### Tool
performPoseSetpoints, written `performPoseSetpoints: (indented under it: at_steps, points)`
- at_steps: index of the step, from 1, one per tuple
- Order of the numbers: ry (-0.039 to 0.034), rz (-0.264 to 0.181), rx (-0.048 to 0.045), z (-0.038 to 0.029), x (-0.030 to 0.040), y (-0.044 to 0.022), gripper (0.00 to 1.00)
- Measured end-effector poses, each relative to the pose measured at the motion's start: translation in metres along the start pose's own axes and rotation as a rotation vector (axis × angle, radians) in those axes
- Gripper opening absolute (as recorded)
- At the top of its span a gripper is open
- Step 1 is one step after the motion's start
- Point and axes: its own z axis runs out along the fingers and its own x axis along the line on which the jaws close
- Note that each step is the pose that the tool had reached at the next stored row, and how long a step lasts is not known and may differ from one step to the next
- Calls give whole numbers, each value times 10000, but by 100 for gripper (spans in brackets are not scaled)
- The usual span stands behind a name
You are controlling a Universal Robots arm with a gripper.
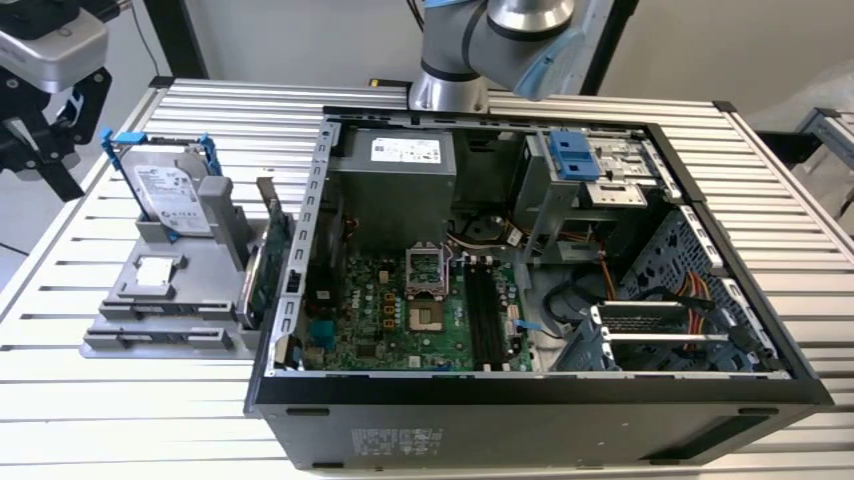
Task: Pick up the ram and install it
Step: 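Pick up the ram and move it above insertion slot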
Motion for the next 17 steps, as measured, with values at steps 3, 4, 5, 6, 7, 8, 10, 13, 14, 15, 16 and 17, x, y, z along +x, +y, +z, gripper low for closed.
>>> performPoseSetpoints:
  at_steps: [3, 4, 5, 6, 7, 8, 10, 13, 14, 15, 16, 17]
  points:
    - [8, -155, -3, 0, 0, 0, 0]
    - [10, -207, -4, 0, 0, 0, 0]
    - [13, -258, -5, 0, 0, 0, 0]
    - [16, -309, -6, 0, 0, 0, 0]
    - [18, -357, -7, 0, 0, 0, 0]
    - [21, -403, -7, 0, 0, 0, 0]
    - [26, -505, -10, 0, 0, 0, 0]
    - [33, -654, -12, 0, 0, 0, 0]
    - [36, -709, -13, 0, 0, 0, 0]
    - [39, -767, -14, 0, 0, 0, 0]
    - [42, -827, -16, 0, 0, 0, 0]
    - [45, -891, -17, 0, 0, 0, 0]
